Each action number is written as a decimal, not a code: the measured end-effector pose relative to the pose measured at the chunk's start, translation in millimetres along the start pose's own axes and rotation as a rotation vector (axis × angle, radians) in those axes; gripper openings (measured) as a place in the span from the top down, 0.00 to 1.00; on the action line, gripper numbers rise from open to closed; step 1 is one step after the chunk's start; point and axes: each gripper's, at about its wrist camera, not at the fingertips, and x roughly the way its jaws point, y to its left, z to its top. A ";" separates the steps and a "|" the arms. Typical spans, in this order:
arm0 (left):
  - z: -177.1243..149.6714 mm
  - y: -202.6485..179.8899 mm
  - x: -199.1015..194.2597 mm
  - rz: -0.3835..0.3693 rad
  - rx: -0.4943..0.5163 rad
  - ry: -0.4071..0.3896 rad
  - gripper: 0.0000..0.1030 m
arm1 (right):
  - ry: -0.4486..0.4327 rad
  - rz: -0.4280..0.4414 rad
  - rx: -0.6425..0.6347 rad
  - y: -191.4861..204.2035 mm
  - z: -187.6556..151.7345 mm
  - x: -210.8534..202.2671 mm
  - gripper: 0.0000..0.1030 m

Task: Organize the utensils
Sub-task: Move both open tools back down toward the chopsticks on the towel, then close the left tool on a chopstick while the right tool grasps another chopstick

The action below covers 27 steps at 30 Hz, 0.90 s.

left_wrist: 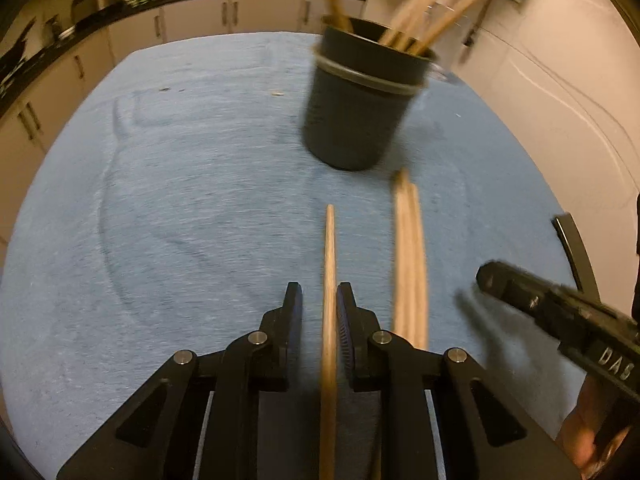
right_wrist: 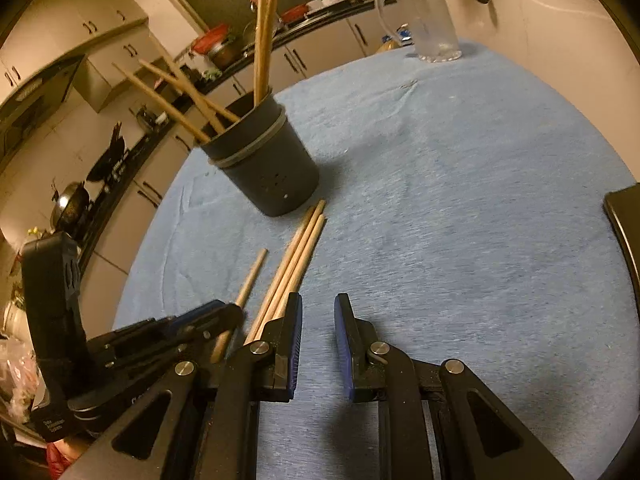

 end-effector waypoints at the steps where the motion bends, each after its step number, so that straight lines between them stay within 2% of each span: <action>1: 0.3 4.3 -0.9 -0.002 -0.016 -0.001 0.82 | 0.018 -0.001 -0.008 4.0 -0.2 4.1 0.83; 7: 0.0 26.7 -7.1 -0.008 -0.085 -0.010 0.82 | 0.100 -0.026 -0.046 24.6 -1.0 29.1 0.83; 15: -3.3 35.2 -11.6 -0.025 -0.089 -0.015 0.82 | 0.149 -0.109 -0.150 46.8 0.2 43.0 0.81; 19: -6.4 43.1 -8.7 -0.040 -0.092 -0.013 0.82 | 0.186 -0.166 -0.203 36.3 5.8 38.7 0.79; 21: -7.2 45.5 -10.2 -0.043 -0.093 -0.015 0.82 | 0.197 -0.202 -0.205 26.2 7.3 36.4 0.85; 24: -7.8 45.4 -10.9 -0.041 -0.089 -0.017 0.82 | 0.204 -0.204 -0.176 13.5 11.3 32.1 0.85; 27: -7.8 44.9 -12.0 -0.044 -0.092 -0.016 0.82 | 0.191 -0.168 -0.086 1.1 20.2 29.7 0.82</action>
